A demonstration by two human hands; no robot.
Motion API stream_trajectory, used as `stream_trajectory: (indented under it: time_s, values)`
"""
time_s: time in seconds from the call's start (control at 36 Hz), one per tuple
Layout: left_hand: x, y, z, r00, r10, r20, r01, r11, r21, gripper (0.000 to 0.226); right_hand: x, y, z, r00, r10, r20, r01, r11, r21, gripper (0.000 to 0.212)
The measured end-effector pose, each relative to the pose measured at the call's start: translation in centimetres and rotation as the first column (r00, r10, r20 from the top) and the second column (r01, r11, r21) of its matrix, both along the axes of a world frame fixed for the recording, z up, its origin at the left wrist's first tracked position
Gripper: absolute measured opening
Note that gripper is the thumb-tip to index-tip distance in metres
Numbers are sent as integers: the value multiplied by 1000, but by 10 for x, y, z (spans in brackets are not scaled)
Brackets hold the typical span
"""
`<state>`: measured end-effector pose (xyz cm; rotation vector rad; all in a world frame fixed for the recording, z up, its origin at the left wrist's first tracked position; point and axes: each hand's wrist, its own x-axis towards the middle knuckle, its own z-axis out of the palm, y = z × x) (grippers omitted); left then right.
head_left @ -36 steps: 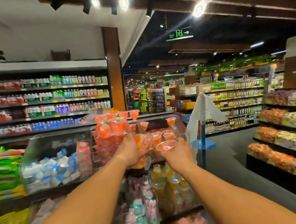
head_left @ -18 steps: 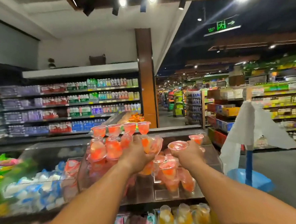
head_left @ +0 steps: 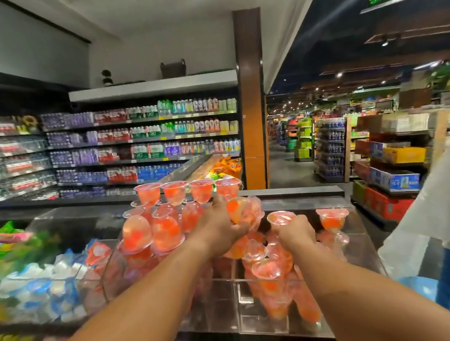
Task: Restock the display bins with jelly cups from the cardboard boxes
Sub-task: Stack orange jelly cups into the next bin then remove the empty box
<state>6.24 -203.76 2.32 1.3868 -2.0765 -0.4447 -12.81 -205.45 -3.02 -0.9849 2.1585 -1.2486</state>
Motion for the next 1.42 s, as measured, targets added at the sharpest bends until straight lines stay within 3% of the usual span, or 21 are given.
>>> stream_trajectory:
  time_s: [0.17, 0.47, 0.61, 0.72, 0.81, 0.92, 0.97, 1.03, 1.08, 1.14, 1.19, 1.31, 1.36, 1.42]
  values:
    - [-3, -9, 1, 999, -47, -17, 47, 999, 15, 80, 0, -21, -1, 1000, 16, 5, -16, 1000, -1, 62]
    - [13, -16, -5, 999, -34, -13, 35, 999, 31, 90, 2, -40, -6, 1000, -3, -12, 3, 1000, 2, 64]
    - [15, -12, -5, 999, -31, -15, 32, 998, 48, 85, 1, -35, -3, 999, -9, -40, 10, 1000, 14, 78]
    - [11, -9, -5, 999, -32, 12, 31, 998, 49, 88, 1, -16, 1, 984, 6, -179, -1, 1000, 27, 74]
    - [6, -5, -3, 999, -53, 10, 53, 997, 63, 90, 8, 9, 4, 937, 20, -348, -20, 1000, 1, 59]
    - [-1, 3, 0, 995, -103, 10, 102, 992, 69, 83, 16, 46, 13, 821, 151, -551, -275, 950, -149, 58]
    - [-5, 5, 0, 993, -112, 31, 111, 993, 45, 80, 19, 59, 28, 871, 205, -447, -354, 892, -281, 49]
    - [-10, 9, 2, 992, -118, 46, 117, 993, 31, 85, 20, 67, 45, 921, 342, -190, -389, 849, -358, 46]
    - [-17, 13, 4, 991, -128, 42, 127, 991, 29, 94, 22, 67, 57, 892, 452, 14, -429, 855, -293, 69]
    - [-23, 17, 4, 988, -150, 42, 148, 988, 45, 91, 25, 66, 62, 872, 478, 104, -455, 871, -187, 98]
    - [-29, 20, 4, 985, -160, 58, 158, 987, 34, 80, 25, 65, 62, 889, 439, 133, -419, 895, -152, 96]
    - [-38, 31, 9, 975, -222, 2, 222, 974, 56, 71, 21, 68, 60, 913, 359, 193, -307, 917, -253, 51]
    - [-39, 33, 9, 968, -249, -17, 250, 967, 52, 90, 17, 69, 63, 926, 250, 283, -169, 945, -280, 62]
    - [-37, 29, 8, 972, -234, 19, 234, 972, 9, 105, 10, 70, 67, 953, 119, 277, -48, 967, -250, 73]
